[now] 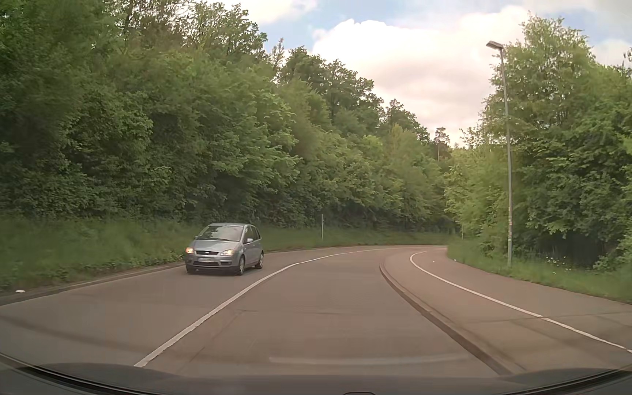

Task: Follow the waypoints while adhering to traffic rules and regulations

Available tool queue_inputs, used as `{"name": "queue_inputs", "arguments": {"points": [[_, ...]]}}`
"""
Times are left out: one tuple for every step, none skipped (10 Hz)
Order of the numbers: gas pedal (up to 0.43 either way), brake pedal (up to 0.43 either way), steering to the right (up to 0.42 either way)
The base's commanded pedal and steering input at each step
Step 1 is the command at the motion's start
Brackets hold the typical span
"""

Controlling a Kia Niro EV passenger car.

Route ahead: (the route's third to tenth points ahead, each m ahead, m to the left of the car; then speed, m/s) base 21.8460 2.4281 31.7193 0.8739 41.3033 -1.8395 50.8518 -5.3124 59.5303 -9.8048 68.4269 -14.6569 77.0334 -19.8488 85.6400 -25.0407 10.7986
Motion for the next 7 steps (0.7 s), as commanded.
{"name": "queue_inputs", "arguments": {"points": [[0.000, 0.000, 0.003], [0.000, 0.000, 0.003], [0.000, 0.000, 0.004], [0.000, 0.000, 0.003], [0.000, 0.000, 0.006], [0.000, 0.000, 0.013], [0.000, 0.000, 0.016]]}}
